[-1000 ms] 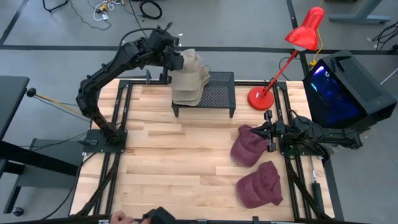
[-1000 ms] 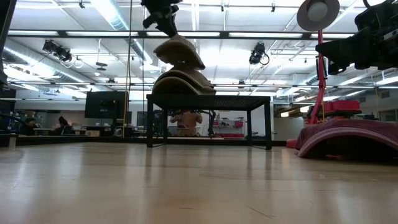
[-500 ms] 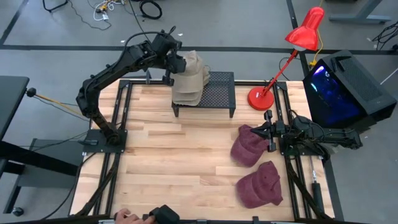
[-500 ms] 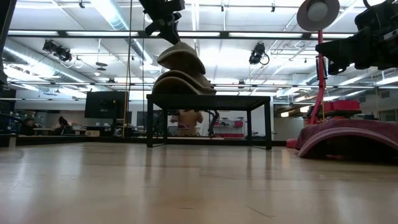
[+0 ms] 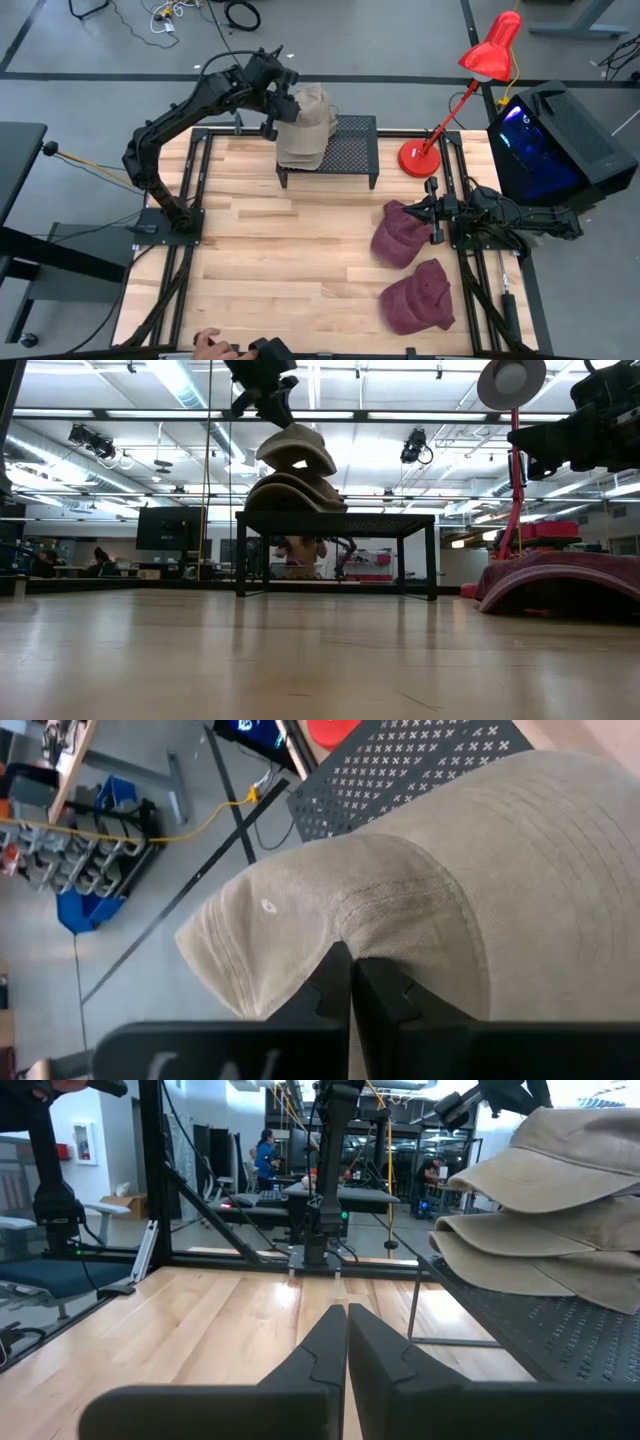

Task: Pick & Place hat
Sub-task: Stack the brown cap on top of the other brown cap on the shelf

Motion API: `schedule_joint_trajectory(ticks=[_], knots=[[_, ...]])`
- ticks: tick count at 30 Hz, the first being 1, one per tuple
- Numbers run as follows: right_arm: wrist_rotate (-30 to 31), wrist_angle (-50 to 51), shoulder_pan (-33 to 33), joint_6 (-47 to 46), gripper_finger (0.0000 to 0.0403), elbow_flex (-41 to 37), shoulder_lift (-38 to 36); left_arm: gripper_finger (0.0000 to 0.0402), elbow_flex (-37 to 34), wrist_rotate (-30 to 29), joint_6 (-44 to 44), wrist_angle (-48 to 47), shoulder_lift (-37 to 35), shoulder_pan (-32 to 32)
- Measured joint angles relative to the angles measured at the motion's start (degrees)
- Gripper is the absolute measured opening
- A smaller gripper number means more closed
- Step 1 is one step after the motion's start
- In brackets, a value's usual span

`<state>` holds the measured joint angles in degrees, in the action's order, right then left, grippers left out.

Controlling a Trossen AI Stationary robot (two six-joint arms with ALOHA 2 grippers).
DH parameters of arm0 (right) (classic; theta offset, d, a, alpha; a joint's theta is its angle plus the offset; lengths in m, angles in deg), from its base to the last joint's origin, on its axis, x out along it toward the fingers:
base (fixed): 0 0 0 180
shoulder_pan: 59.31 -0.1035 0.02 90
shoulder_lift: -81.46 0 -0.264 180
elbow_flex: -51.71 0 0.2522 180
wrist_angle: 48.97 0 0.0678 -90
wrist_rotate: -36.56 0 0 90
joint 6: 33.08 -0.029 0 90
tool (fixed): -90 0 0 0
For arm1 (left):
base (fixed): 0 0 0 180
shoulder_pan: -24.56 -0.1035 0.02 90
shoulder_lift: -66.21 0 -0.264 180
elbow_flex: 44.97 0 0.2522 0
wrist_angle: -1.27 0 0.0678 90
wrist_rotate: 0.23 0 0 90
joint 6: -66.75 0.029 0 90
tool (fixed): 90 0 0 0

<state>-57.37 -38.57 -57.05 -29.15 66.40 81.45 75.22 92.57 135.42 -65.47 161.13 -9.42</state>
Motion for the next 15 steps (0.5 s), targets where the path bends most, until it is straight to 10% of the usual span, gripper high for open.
schedule_joint_trajectory(ticks=[15], knots=[[0.0,0.0,0.0,0.0,0.0016,0.0,0.0,0.0004,0.0,-0.7,5.1,0.3,0.0,-0.1]])
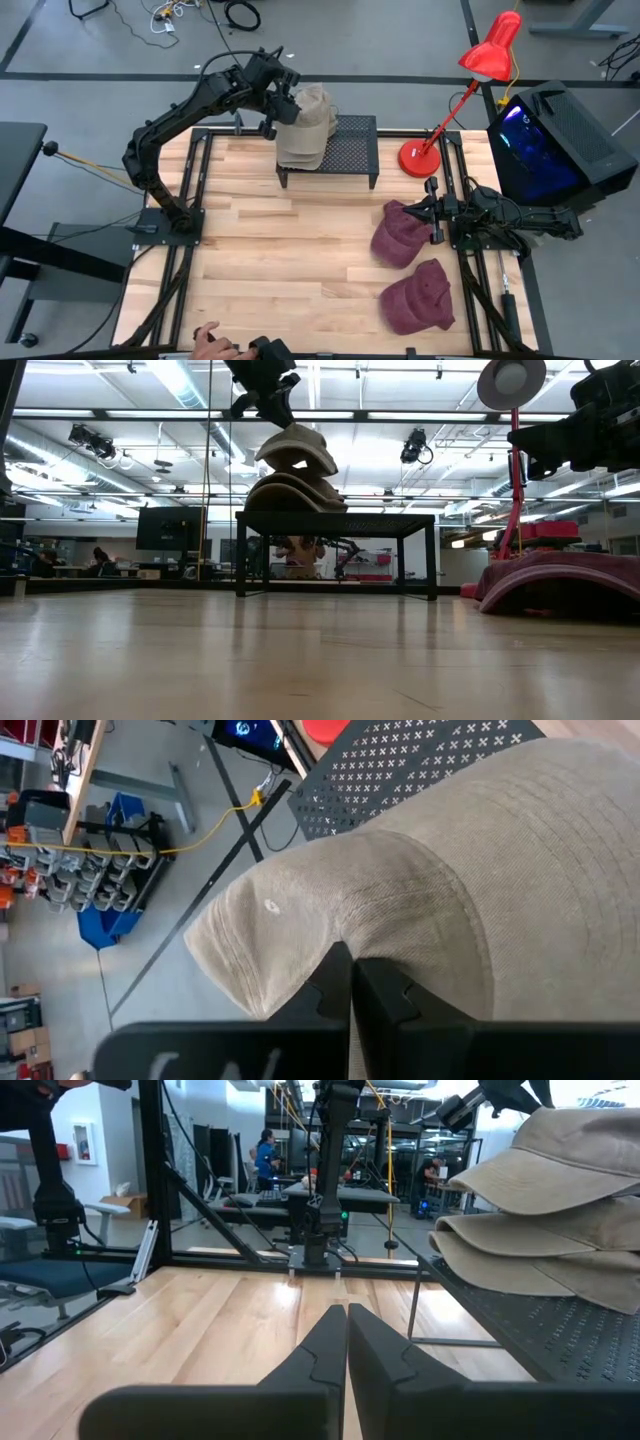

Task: Pick & Place hat
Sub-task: Stack the brown cap on top of the other brown cap on the shelf

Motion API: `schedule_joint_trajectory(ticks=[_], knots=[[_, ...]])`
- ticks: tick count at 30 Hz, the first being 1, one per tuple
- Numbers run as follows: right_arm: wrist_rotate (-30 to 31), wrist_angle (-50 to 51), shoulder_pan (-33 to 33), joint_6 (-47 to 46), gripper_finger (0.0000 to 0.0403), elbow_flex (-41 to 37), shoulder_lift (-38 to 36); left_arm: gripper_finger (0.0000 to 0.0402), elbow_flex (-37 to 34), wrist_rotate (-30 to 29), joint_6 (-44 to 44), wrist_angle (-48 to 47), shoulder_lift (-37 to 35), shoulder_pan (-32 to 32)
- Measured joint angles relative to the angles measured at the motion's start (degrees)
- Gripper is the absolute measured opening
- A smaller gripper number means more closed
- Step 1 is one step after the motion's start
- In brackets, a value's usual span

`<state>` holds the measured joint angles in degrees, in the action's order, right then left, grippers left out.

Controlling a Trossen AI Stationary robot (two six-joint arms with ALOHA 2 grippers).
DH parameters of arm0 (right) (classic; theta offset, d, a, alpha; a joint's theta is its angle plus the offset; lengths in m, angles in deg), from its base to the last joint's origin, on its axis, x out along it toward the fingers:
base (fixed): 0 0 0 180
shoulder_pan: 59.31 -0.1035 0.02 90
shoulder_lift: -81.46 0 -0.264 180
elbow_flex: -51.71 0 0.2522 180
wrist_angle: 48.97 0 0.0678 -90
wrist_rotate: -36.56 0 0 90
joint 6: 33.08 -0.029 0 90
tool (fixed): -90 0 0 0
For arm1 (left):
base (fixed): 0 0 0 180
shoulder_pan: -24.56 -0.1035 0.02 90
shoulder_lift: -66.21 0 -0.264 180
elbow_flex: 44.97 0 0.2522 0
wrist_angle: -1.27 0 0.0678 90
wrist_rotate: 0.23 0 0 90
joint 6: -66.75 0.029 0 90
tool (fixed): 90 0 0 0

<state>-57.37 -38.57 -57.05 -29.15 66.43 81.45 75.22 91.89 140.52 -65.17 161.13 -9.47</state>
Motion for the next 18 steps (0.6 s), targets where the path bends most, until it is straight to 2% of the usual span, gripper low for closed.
schedule_joint_trajectory(ticks=[18], knots=[[0.0,0.0,0.0,0.0,0.0016,0.0,0.0,0.0003,0.0,2.4,0.5,-3.6,1.8,-2.1]])
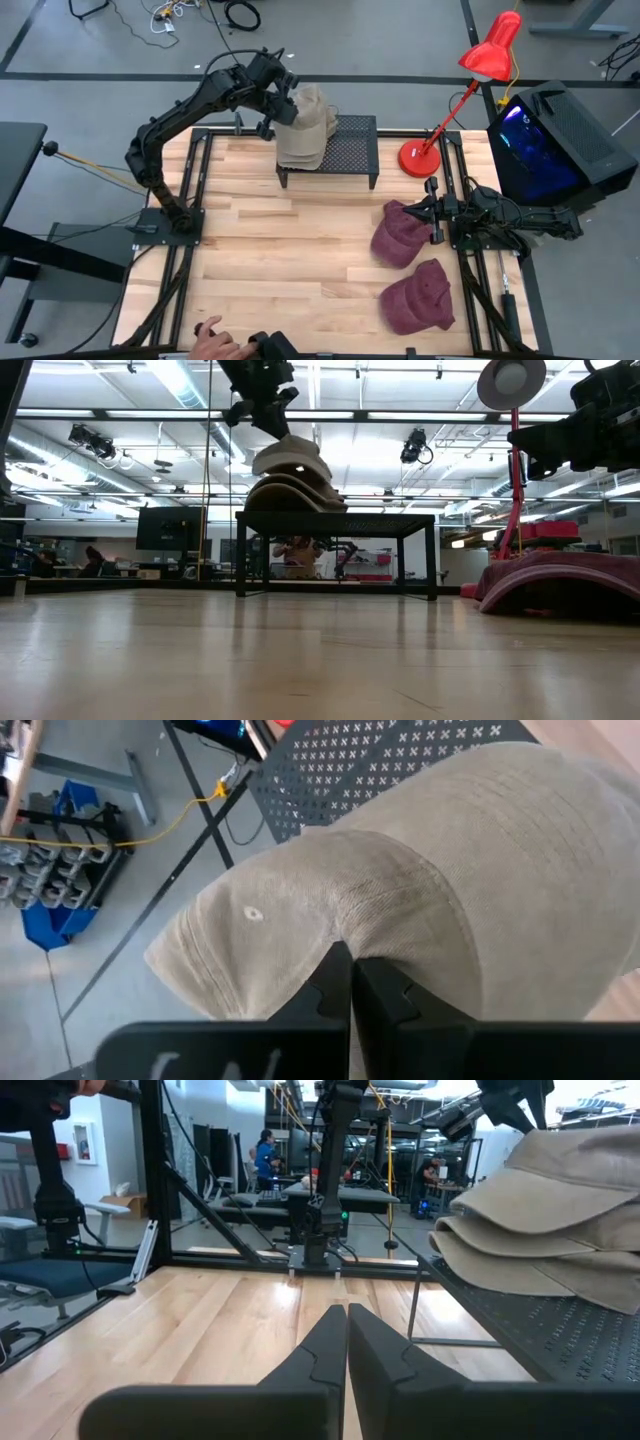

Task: Pick & Place hat
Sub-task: Stack the brown cap on top of the other brown cap on the shelf

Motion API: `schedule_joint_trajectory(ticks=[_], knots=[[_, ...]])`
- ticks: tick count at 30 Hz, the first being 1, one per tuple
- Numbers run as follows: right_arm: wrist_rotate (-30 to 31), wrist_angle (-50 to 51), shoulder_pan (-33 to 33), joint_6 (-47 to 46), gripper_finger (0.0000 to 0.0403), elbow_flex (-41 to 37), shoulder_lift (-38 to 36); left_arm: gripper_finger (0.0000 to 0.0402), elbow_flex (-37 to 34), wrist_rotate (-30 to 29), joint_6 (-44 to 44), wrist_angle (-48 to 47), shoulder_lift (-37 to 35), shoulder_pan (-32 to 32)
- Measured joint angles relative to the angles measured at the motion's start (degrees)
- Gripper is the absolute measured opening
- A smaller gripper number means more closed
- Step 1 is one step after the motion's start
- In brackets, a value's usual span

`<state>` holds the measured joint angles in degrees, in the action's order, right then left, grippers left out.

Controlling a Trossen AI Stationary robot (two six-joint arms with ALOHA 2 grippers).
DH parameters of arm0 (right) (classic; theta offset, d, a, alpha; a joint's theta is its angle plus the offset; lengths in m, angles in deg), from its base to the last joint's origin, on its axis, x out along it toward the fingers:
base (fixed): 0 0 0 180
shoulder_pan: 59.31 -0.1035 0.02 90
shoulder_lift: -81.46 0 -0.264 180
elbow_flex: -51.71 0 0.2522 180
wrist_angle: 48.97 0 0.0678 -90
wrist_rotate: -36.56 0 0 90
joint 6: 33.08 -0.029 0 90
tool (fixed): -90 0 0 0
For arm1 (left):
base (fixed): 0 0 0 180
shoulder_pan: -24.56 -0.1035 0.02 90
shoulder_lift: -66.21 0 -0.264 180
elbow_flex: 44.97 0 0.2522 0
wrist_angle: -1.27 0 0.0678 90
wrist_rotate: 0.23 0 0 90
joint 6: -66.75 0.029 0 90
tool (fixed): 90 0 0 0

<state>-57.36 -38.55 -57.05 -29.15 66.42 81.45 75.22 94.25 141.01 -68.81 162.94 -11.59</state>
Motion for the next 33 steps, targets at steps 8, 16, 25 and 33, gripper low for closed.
schedule_joint_trajectory(ticks=[8,16,25,33], knots=[[0.0,0.0,0.0,0.0,0.0016,0.0,0.0,0.001,0.0,0.3,1.5,0.1,1.7,-0.7],[0.0,0.0,0.0,0.0,0.0016,0.0,0.0,0.0021,0.0,0.3,-1.5,0.6,2.1,-0.6],[0.0,0.0,0.0,0.0,0.0016,0.0,0.0,0.0067,0.0,-0.5,-1.6,0.6,2.1,-0.6],[0.0,0.0,0.0,0.0,0.0016,0.0,0.0,0.0136,0.0,-2.3,-2.4,1.1,2.1,-0.5]])
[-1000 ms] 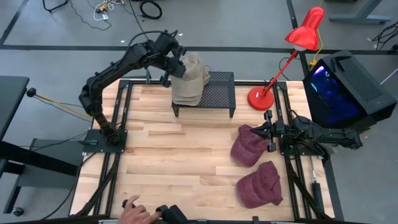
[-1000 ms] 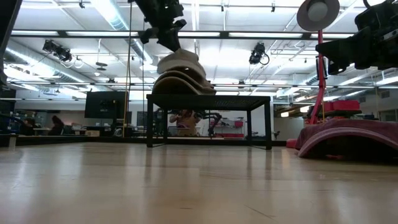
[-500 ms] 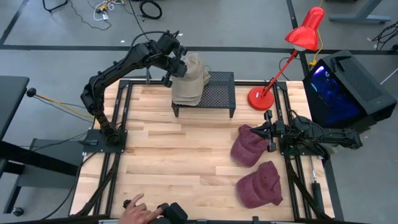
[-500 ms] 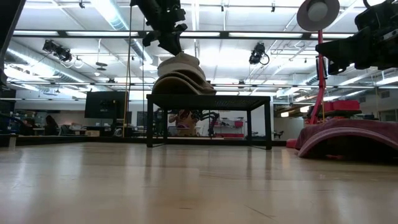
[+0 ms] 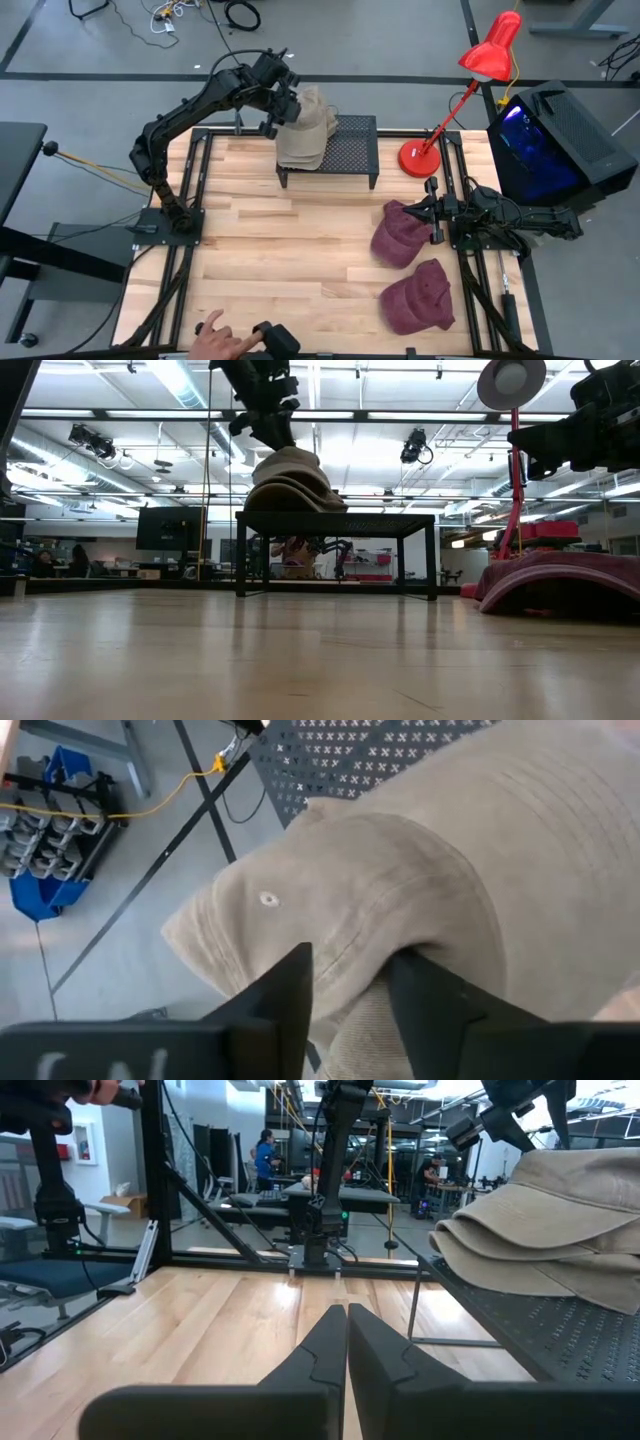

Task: Pick & Place hat
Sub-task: Stack the brown cap on top of the other brown cap on the shelf, then put the top red cap on the shelf

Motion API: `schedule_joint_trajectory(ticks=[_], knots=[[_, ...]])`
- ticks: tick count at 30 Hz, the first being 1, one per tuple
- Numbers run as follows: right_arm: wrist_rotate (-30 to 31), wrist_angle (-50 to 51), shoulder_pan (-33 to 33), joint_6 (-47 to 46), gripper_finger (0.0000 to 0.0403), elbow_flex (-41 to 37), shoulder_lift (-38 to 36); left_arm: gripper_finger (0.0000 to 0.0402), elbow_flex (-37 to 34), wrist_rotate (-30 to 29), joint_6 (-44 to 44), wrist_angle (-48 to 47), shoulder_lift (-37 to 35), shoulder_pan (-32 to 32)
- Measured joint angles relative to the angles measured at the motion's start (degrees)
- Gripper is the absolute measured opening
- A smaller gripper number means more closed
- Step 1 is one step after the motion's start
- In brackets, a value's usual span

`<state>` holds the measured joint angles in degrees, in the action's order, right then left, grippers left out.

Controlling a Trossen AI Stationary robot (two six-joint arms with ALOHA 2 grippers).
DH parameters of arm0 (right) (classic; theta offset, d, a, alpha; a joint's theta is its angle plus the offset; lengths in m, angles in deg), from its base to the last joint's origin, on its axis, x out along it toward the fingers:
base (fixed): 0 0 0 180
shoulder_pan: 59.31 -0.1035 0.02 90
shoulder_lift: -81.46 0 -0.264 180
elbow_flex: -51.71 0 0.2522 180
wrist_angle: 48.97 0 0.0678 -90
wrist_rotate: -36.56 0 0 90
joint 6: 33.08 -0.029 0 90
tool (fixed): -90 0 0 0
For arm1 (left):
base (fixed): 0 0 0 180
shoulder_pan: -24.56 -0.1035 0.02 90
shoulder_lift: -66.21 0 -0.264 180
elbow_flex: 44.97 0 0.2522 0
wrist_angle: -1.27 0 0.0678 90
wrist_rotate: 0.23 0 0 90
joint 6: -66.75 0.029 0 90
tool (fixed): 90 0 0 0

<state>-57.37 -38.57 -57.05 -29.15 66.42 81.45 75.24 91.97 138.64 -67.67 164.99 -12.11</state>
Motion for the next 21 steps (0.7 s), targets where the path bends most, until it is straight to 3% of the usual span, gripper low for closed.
schedule_joint_trajectory(ticks=[7,21], knots=[[0.0,0.0,0.0,0.0,0.0016,0.0,0.0,0.017,1.2,-2.4,-3.4,0.7,0.0,1.3],[0.0,0.0,0.0,0.0,0.0016,0.0,0.0,0.0172,6.8,-3.3,-7.2,-0.2,-0.1,1.6]])
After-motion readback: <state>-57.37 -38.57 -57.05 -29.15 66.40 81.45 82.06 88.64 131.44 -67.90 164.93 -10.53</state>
